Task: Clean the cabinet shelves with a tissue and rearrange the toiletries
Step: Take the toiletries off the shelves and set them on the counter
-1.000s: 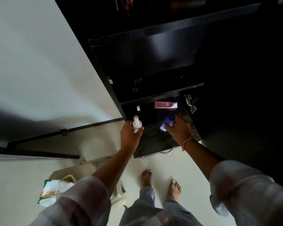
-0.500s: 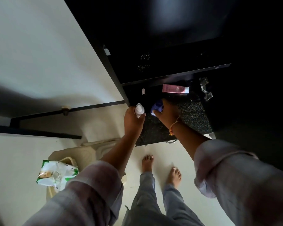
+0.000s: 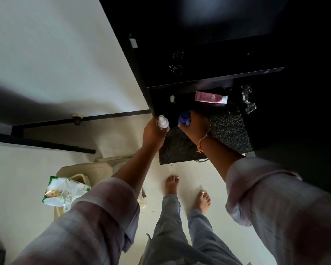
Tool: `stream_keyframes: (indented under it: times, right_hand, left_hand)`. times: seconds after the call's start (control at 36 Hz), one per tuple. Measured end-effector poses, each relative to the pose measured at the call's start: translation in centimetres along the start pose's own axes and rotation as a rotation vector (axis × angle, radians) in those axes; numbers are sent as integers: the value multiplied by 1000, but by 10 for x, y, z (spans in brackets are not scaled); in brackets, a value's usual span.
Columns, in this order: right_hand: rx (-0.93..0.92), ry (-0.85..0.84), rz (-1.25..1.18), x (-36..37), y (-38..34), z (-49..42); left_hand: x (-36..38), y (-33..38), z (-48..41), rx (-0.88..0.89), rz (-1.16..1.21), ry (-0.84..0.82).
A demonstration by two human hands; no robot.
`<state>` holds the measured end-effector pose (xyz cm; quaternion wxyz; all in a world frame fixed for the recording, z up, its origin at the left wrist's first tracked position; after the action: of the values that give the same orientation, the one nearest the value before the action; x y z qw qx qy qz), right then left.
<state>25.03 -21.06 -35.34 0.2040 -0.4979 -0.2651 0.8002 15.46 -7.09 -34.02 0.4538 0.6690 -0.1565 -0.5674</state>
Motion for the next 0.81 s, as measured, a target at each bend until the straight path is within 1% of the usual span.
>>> stream_keyframes:
  times: [0.08,0.19,0.25,0.33,0.39,0.47,0.58,0.69,0.81]
  right_hand:
    - [5,-4,2,1,1,2]
    - [9,-37,3,0,2,5]
    - [13,-48,10,-2,1,7]
    - [21,-73,-12,-9,1,11]
    - [23,-71,4,-16,0,17]
    - [13,-58,21,-30,-1,32]
    - [-57,3,51,-56,-8,55]
    - [-110,63,80,-87,-25,70]
    - [-175,173,79,-121,-49,83]
  left_hand:
    - [-5,-3,-2,-3,-21,-70]
    - [-9,-1,-2,-5,-18,-97]
    - [-11,-1,1,-7,-44,-79]
    - [-16,0,11,-62,-41,-23]
    - [-21,5,21,-55,-45,-2]
    - [-30,20,39,45,-100,25]
    - [-45,53,54,198,-173,54]
    - [-58,94,56,263,-189,50]
    - [-72,137,50,391,-196,112]
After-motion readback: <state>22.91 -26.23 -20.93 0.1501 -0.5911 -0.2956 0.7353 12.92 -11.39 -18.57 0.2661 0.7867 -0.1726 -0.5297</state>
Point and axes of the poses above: each hand's wrist, its own z-axis away from the middle knuckle, its own x-axis out of the palm, y = z × x, the point moved 1 cm from there along -z, towards the middle knuckle, and after that the axes turned 15 degrees about x, right-handed, at the moved point
